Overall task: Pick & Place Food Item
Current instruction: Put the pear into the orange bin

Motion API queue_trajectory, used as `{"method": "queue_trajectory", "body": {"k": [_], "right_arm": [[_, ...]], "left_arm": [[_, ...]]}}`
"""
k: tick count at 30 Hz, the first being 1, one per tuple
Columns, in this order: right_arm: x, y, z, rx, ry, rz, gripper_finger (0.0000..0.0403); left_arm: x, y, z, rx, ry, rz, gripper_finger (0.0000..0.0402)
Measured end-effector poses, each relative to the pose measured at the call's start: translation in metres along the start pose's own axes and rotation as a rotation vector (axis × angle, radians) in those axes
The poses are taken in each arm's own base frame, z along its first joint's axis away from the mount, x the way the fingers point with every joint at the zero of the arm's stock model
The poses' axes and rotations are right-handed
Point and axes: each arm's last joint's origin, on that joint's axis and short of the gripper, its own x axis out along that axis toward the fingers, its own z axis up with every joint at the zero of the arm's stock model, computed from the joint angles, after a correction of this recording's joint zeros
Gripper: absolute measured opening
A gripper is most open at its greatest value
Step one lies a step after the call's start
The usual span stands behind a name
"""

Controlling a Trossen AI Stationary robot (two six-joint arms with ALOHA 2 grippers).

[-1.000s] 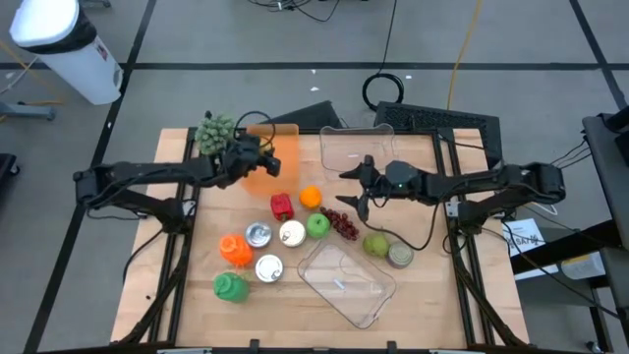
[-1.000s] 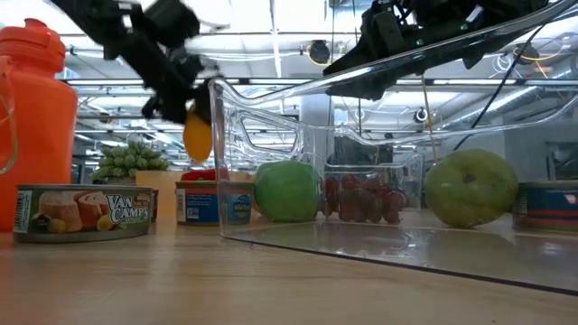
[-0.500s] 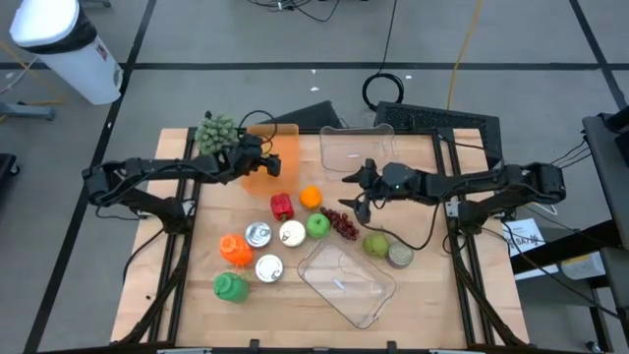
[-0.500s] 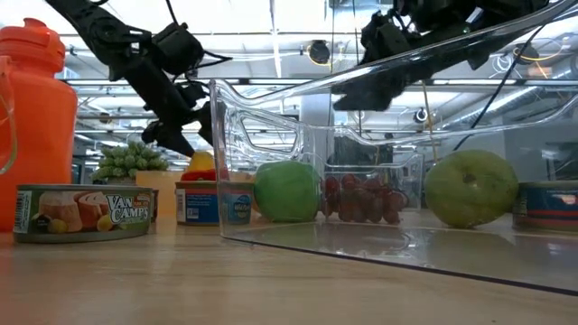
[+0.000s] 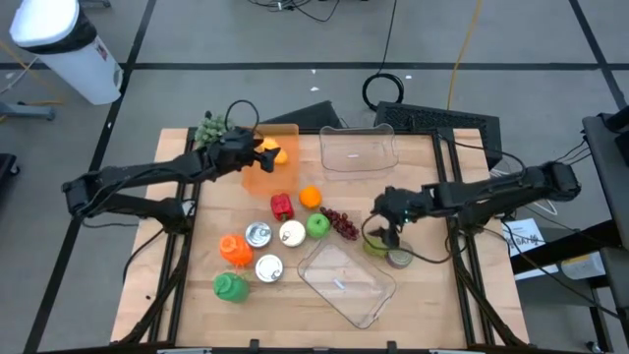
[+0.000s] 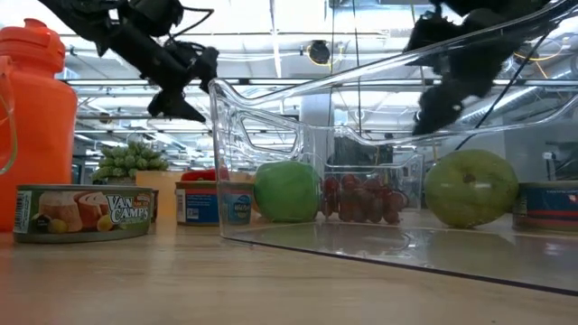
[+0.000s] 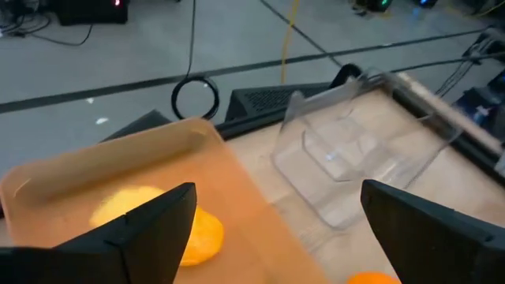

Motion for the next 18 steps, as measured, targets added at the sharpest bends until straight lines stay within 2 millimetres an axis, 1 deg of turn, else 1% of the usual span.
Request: {"method": "queue_trajectory", "body": {"k": [4,8,14,18], "right_arm": [[0.004,0.014,-0.013,0.031,0.096,0.014,0.032],[0.007,0.026,-0.022,0.031,0.127,-0.008,0.032],[0.021,0.036,-0.032,-0.016,0.177,-0.057,0.032],[0.037,0.034,-0.038,-0.047,0.233,-0.116,0.032]], "left_arm": [[-0.003,-0.003,0.001,-0.008,-0.009,-0.017,0.0368],[-0.004,-0.005,0.0,-0.032,-0.012,-0.03,0.0373],[-0.005,-0.01,-0.002,-0.029,-0.012,-0.038,0.0374],[-0.006,-0.013,-0.002,-0.031,-0.024,-0.045,0.0374]]}}
